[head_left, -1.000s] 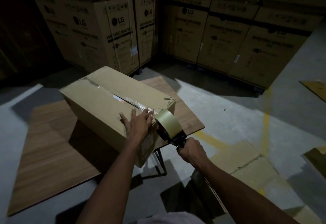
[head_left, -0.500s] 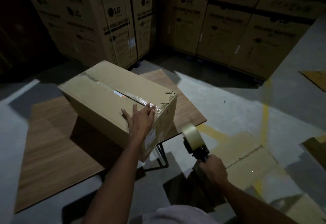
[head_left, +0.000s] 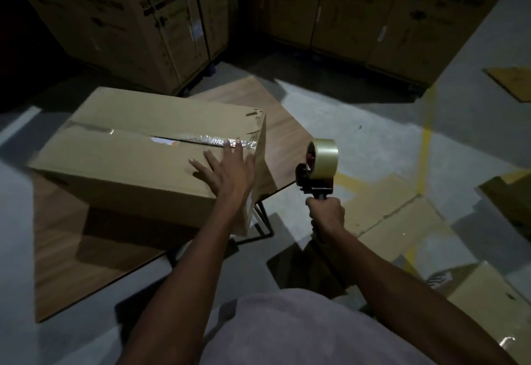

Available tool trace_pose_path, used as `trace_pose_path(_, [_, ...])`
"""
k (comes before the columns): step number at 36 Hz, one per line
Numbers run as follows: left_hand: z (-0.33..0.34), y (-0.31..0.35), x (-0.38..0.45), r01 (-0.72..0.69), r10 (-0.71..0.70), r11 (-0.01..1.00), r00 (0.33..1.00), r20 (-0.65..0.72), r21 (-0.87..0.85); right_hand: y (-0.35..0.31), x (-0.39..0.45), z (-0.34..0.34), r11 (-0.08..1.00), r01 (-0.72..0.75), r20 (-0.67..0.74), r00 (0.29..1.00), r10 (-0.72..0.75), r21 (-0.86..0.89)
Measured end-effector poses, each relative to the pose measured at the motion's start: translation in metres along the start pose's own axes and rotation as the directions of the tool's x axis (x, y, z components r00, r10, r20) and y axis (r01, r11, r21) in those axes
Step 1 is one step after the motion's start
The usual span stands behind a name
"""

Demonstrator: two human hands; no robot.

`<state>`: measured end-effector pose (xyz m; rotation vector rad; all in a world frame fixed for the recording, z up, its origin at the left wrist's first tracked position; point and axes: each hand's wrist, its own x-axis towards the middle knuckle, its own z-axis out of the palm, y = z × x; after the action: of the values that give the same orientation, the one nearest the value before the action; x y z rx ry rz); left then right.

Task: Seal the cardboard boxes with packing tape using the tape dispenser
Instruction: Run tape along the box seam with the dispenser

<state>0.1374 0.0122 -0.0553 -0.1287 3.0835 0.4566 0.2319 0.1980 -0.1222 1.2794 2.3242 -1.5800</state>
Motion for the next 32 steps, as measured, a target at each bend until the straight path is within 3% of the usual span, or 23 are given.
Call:
trace_pose_path(4, [-0.016,-0.021,0.018,-0.230,0.227,0.961,0.973,0.037,0.153,-0.010,0.004,0.018,0.995,-0.048,0.016,0.999,0.047,0.086])
trace_pose_path(8, [-0.022,-0.027,0.029,-0.365,0.388,0.893,0.921,-0.038,0.265,-0.015,0.009,0.035,0.991,-0.071,-0.001,0.997,0.072,0.112])
trace_pose_path(13, [-0.010,-0.023,0.024,-0.277,0.288,0.954,0.953,-0.096,0.113,-0.017,0.029,0.037,0.998,0.006,-0.061,0.998,-0.009,-0.061])
trace_pose_path(16, [-0.006,-0.015,0.026,-0.219,0.234,0.969,0.962,-0.141,0.114,-0.029,0.047,0.040,0.996,0.035,-0.067,0.997,-0.041,-0.087])
trace_pose_path(24, [0.006,0.023,0.036,-0.008,0.028,0.992,0.987,-0.157,0.128,-0.062,0.100,0.049,0.984,0.094,0.065,0.994,-0.085,-0.150])
trace_pose_path(32, [0.017,0.063,0.056,0.170,-0.153,0.981,0.974,-0.168,0.090,-0.098,0.153,0.068,0.934,0.275,0.249,0.944,-0.216,-0.230])
